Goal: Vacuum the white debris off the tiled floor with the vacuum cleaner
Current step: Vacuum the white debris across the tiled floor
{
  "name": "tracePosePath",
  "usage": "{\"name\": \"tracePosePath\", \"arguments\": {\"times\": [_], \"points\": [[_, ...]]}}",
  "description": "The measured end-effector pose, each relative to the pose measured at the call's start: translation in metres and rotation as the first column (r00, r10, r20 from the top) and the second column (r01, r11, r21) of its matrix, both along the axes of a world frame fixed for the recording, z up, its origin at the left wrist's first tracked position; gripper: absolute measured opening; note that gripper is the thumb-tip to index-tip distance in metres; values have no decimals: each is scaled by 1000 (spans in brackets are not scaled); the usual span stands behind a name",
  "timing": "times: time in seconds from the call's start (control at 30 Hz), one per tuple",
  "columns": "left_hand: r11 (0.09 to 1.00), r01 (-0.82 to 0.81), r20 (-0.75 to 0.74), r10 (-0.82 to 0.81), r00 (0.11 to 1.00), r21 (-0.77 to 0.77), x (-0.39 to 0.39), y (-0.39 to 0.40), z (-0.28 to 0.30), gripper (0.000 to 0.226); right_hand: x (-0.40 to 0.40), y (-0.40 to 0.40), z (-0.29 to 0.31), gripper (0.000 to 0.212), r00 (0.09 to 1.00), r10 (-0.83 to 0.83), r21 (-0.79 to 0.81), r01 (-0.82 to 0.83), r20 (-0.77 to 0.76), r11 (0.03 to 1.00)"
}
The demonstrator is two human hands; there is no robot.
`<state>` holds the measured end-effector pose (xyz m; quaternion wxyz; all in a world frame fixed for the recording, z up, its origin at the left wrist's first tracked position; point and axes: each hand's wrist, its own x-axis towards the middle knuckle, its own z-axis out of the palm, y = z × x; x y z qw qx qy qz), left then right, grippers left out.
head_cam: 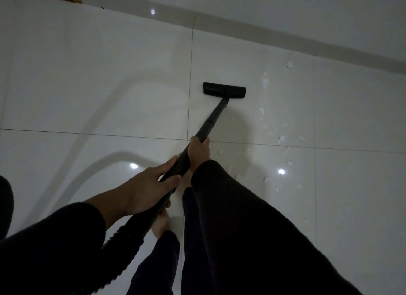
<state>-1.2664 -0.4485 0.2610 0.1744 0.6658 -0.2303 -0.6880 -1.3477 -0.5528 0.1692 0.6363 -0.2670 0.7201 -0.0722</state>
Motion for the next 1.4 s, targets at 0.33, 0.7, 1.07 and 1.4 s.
{"name": "tracePosePath", "arguments": {"times": [0.33,0.7,1.07,1.4], "points": [[1000,8,-31,-7,999,17,-37,67,10,58,-37,69,4,62,999,-39,20,38,11,999],[1000,28,-20,-28,999,0,-103,107,2,58,-101,105,-2,63,1000,3,42,-2,-23,999],[1000,20,42,-20,999,-12,-171,151,12,59,-165,148,6,61,1000,20,83,-20,3,996],[997,-2,-28,4,1000,78,-198,189,36,58,-198,193,19,66,1000,-22,134,23,-6,991]]}}
